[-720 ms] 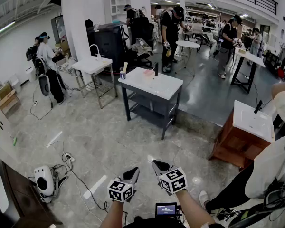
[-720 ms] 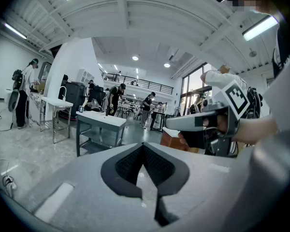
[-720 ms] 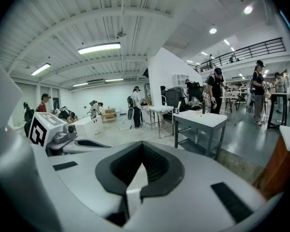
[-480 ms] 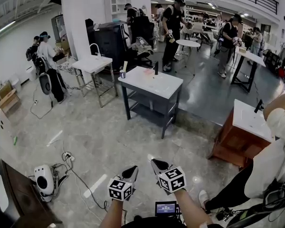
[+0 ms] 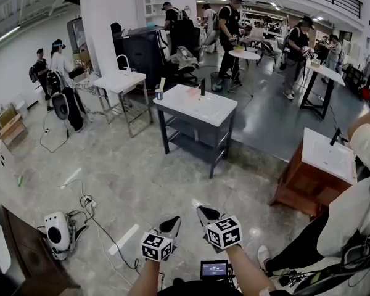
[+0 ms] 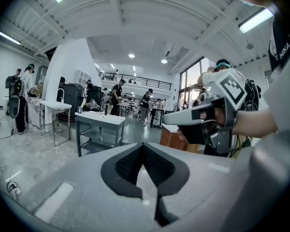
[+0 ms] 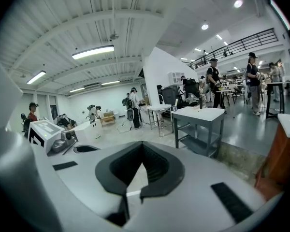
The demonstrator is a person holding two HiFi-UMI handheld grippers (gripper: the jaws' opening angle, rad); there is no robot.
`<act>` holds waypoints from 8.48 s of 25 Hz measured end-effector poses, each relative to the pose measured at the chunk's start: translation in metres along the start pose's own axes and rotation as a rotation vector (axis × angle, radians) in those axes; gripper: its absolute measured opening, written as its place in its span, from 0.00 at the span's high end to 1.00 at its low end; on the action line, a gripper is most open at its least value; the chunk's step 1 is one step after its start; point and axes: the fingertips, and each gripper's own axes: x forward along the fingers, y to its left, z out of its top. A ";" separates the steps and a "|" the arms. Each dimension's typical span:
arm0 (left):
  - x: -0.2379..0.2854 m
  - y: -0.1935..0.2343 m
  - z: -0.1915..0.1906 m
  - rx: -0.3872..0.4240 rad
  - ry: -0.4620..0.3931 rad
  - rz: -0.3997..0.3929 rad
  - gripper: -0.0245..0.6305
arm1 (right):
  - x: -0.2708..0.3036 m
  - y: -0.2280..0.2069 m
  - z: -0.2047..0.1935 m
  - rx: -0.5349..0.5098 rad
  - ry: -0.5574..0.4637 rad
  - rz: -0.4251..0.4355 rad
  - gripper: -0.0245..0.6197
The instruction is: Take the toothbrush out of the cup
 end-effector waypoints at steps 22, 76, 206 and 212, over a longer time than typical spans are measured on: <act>0.021 -0.006 -0.003 0.020 0.016 0.070 0.95 | -0.007 -0.019 -0.016 -0.005 0.037 0.044 0.95; 0.250 0.382 0.055 -0.032 0.094 0.048 0.95 | 0.425 -0.159 0.124 -0.038 0.102 0.026 0.95; 0.764 0.958 0.285 0.050 0.144 -0.159 0.95 | 1.044 -0.536 0.389 0.180 0.157 -0.079 0.76; 0.760 0.963 0.277 0.033 0.161 -0.132 0.95 | 1.067 -0.538 0.382 0.154 0.204 -0.023 0.70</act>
